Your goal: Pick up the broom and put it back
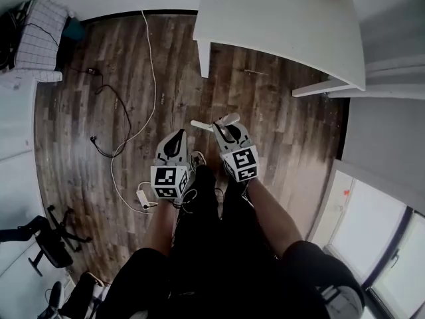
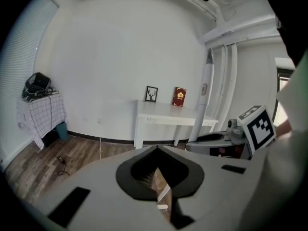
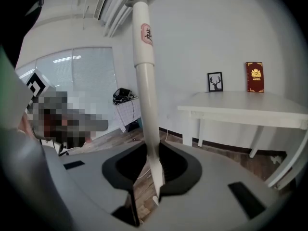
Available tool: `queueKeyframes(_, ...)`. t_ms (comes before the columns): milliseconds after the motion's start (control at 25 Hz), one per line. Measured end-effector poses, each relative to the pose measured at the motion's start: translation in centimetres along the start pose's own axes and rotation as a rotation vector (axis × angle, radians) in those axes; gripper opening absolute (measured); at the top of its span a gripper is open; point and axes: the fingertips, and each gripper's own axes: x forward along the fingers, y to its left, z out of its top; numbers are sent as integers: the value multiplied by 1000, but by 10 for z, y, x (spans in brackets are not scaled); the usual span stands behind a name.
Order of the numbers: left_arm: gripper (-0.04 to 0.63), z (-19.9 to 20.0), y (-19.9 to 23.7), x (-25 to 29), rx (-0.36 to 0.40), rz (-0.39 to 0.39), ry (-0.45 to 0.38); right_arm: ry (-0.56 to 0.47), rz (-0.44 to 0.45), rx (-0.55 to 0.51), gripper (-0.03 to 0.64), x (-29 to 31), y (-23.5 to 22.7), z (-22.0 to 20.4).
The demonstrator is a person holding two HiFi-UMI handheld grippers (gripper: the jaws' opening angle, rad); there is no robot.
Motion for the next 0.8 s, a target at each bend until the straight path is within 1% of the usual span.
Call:
queueKeyframes(120,0,-15,9,13,11,-3,19,11,-5,12,98,16,-9,-10)
queueKeyframes(280,0,-36,20,28,-16,1,30,31,1,17,98,38,-19,-25)
queueKeyframes(400,0,-48,23,42,-17,-8,45,34,-2,35,98,53,-31,-34)
queueKeyframes(520,0,-52,28,57,-16,-22,45,32,-3,49,98,71,-42,-37)
queueKeyframes(720,0,-50,34,75,-7,-53,49,91,31,43,98,101,-49,-47)
queueKeyframes(800,0,-48,34,81,6,-78,51,79,40,40,99,111,-53,-44)
